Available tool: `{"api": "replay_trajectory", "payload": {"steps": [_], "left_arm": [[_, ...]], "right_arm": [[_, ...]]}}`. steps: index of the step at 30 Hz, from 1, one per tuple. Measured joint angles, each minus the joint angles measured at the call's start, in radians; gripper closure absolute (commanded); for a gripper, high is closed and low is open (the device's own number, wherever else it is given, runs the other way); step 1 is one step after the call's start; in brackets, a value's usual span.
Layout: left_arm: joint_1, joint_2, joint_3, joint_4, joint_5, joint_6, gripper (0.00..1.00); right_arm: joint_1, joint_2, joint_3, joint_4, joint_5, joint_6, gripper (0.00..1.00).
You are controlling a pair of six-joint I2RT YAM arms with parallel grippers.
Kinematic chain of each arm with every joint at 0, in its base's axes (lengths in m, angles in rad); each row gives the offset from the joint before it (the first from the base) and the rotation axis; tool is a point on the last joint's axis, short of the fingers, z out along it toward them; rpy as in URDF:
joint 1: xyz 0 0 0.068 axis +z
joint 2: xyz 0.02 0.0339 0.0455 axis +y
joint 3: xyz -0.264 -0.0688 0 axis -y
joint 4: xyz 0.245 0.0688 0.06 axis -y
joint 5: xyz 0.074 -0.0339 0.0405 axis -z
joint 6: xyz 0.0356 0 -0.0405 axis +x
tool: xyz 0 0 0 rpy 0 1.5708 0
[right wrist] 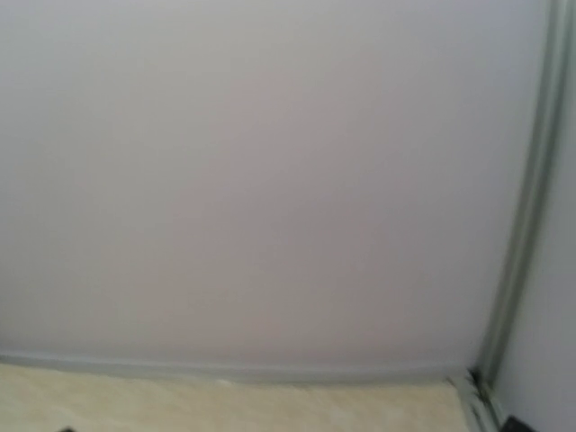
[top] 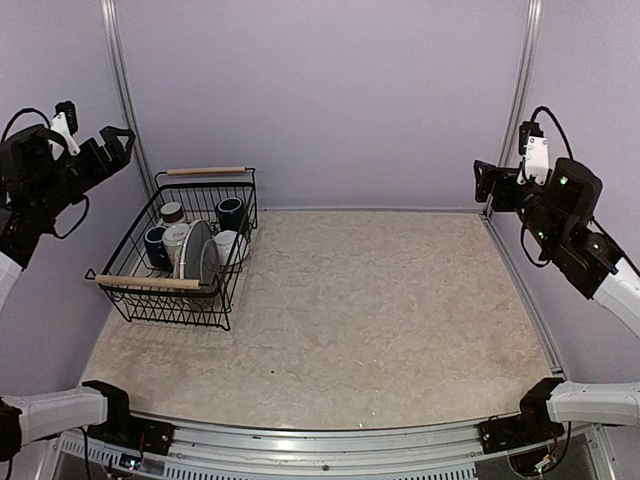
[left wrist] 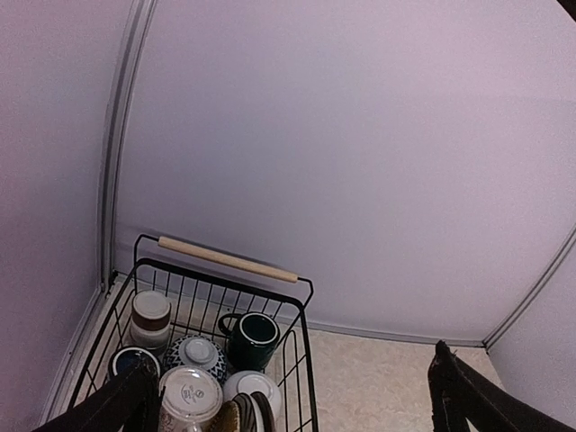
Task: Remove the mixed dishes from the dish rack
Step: Grab the plate from the dish rack.
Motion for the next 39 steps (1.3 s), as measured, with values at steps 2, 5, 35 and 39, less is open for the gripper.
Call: {"api": "replay_trajectory", "payload": {"steps": [2, 5, 35, 39], "left_arm": [[0.039, 0.011, -0.001, -0.002, 0.027, -0.007, 0.01], [0.093, 0.032, -0.002, -0.015, 0.079, -0.025, 0.01], [-0.121, 0.458, 0.132, -0.51, 0.264, -0.109, 0.41], [-0.165, 0.509, 0.137, -0.535, 0.179, -0.1, 0.45]], "right_arm": [[-0.056, 0.035, 0.002, -0.023, -0.014, 0.018, 0.0], [-0.128, 0.092, 0.014, -0.07, -0.033, 0.046, 0.0], [-0.315, 0.331, 0.071, -0.425, -0.262, 0.259, 0.0], [-0.316, 0.331, 0.054, -0.403, -0.355, 0.256, 0.0]]}}
